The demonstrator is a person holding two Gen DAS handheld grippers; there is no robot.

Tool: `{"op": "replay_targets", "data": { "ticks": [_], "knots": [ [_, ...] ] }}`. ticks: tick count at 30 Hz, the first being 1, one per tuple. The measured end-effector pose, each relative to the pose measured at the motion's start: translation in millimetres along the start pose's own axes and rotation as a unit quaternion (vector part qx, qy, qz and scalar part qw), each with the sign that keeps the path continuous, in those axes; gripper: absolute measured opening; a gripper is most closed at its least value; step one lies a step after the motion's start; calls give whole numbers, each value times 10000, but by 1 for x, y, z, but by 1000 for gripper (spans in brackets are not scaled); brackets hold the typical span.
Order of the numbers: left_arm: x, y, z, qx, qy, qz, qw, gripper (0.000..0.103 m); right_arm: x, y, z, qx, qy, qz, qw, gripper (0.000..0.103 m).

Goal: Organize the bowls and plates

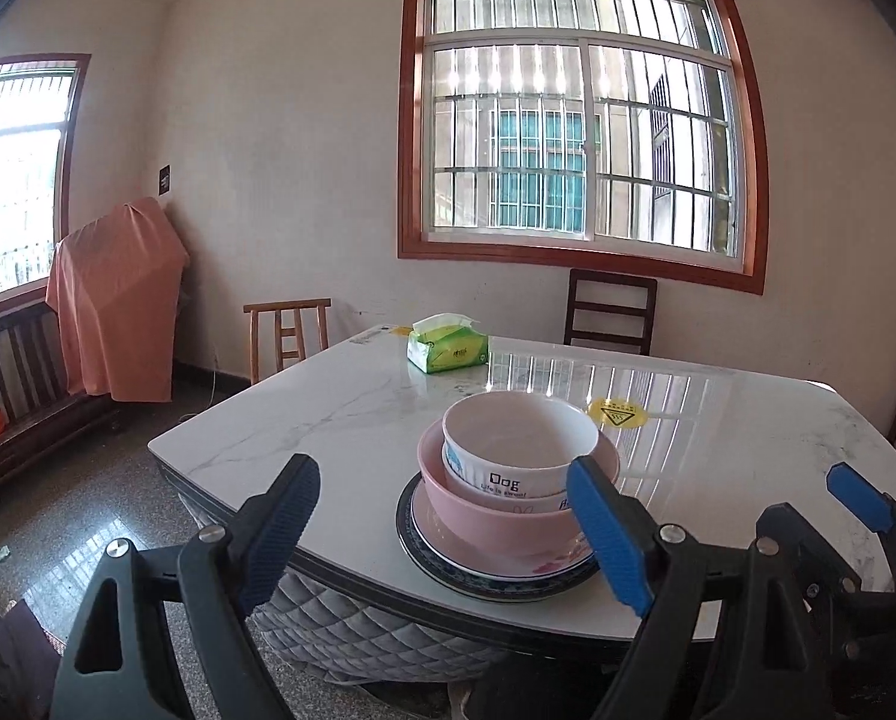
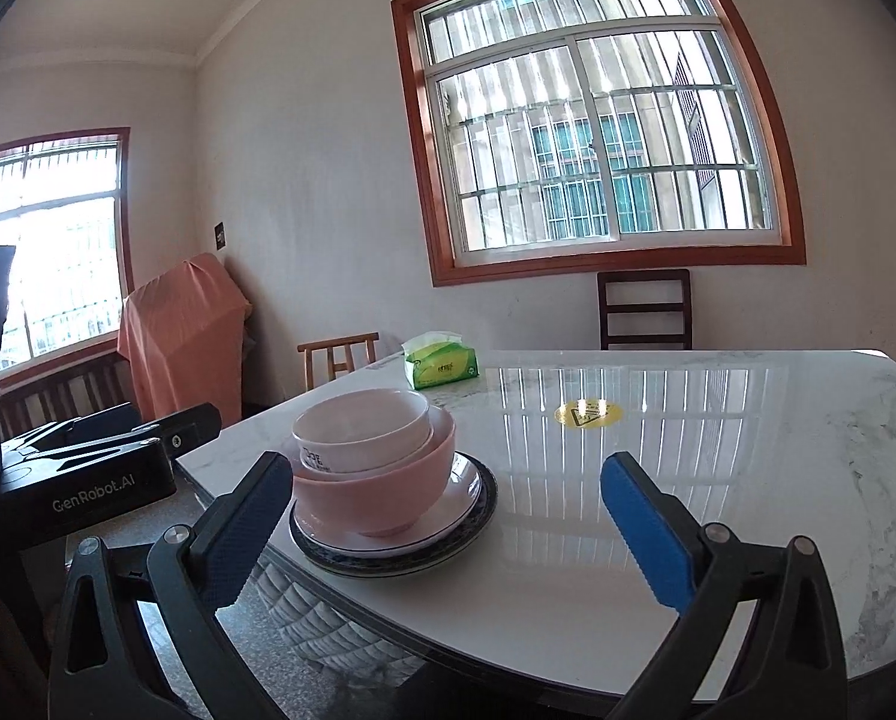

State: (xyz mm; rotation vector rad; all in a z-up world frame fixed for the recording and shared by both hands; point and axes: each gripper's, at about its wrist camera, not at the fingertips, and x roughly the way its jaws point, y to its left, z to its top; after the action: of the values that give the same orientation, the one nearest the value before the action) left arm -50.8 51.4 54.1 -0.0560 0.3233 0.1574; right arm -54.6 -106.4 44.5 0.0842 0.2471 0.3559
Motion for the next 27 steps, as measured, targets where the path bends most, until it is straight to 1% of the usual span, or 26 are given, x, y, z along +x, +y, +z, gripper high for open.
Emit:
{"op": "replay_targets", "data": {
  "ticks": [7,10,15,17,23,27],
  "knots": [
    [-17,3,6,-88,-231,-120,9996,87,-3,-1,1,38,-60,9,10000,102],
    [-18,5,9,-122,-190,-184,9996,87,-5,0,0,26,-71,13,10000,102],
    [-17,10,10,-254,-146,-488,9984,87,-5,0,0,-33,-111,7,9999,102],
    [-15,9,9,-252,-100,-452,9986,87,-5,0,-1,-45,-107,-7,9999,102],
    [-17,5,5,-141,-149,-336,9992,87,-2,0,-4,-74,-32,-99,9999,102],
    [-17,1,2,-57,-175,-185,9997,87,-1,0,-6,-69,21,-151,9999,102]
  ]
}}
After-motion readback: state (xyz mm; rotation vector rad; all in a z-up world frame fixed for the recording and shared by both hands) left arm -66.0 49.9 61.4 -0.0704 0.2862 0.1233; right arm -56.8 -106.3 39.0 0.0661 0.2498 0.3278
